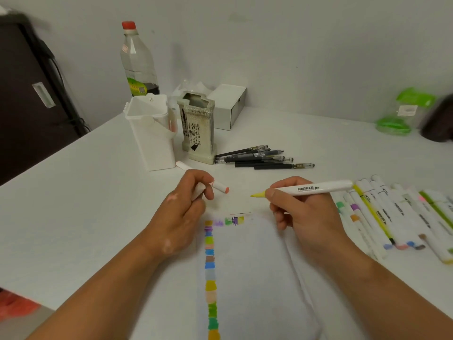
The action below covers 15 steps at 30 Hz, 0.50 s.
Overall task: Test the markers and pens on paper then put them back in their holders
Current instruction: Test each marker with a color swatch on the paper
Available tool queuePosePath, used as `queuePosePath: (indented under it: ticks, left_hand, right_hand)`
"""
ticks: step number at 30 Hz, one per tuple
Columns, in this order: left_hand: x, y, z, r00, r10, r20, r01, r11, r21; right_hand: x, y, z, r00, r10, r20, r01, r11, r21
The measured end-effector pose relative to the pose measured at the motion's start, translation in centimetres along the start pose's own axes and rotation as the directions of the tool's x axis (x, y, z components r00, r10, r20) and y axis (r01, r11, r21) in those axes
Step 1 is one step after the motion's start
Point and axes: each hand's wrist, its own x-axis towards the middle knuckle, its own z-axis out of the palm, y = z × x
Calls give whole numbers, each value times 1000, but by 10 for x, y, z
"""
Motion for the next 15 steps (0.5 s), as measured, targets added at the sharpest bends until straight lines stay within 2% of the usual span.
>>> queuePosePath:
  ticks: [3,6,10,12,15]
  left_hand:
    - [0,4,4,999,-32,-15,31,998,-57]
    - [0,9,8,995,-91,31,96,964,-246]
    - [0,10,5,993,-94,64,111,933,-344]
    - [0,10,5,996,-61,64,79,936,-343]
    - [1,9,4,999,-17,48,29,969,-244]
  right_hand:
    - [-1,-3,-2,1000,5,20,-6,996,86]
    - [-3,-5,-2,998,33,58,-43,985,166]
    - [-5,-6,0,996,0,86,-12,991,132]
    - [-7,-6,0,995,-21,98,8,991,132]
    - [-8,-6,-1,994,-28,104,10,985,170]
